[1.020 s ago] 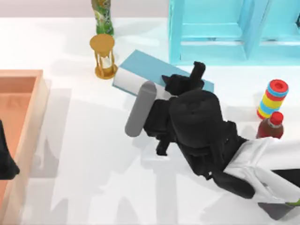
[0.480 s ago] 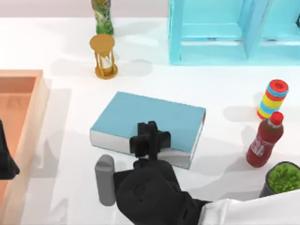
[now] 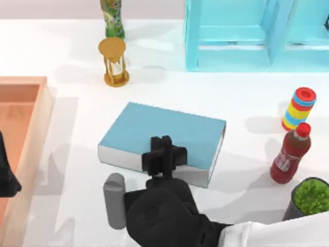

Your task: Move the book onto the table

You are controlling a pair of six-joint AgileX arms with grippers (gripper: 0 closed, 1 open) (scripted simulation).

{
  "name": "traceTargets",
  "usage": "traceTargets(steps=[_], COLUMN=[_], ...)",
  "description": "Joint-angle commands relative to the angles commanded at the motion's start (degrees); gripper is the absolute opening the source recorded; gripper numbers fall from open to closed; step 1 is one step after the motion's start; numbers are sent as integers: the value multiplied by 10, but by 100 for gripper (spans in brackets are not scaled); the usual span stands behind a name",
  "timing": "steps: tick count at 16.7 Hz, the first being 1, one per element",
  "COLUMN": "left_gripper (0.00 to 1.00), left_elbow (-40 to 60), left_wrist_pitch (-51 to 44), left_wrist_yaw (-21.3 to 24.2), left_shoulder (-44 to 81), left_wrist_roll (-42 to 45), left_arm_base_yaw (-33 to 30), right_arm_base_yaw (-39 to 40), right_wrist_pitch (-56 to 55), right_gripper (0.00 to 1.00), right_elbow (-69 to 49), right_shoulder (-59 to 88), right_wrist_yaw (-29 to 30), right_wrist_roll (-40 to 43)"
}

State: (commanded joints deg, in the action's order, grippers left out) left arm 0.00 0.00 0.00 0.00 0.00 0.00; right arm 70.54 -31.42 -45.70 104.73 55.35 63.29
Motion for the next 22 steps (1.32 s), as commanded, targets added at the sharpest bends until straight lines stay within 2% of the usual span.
traceTargets(steps=[15, 22], left_gripper=[100, 100], left_elbow=[0, 0], left_wrist_pitch=[0, 0], left_wrist_yaw=[0, 0], left_shoulder=[0, 0], left_wrist_roll=[0, 0], left_arm_base_yaw=[0, 0], right_arm_base_yaw=[-2, -2], right_wrist_pitch=[-75, -75], right_gripper=[0, 53], right_elbow=[18, 18], right_shoulder=[61, 61], right_wrist_yaw=[0, 0], right_wrist_roll=[-3, -3])
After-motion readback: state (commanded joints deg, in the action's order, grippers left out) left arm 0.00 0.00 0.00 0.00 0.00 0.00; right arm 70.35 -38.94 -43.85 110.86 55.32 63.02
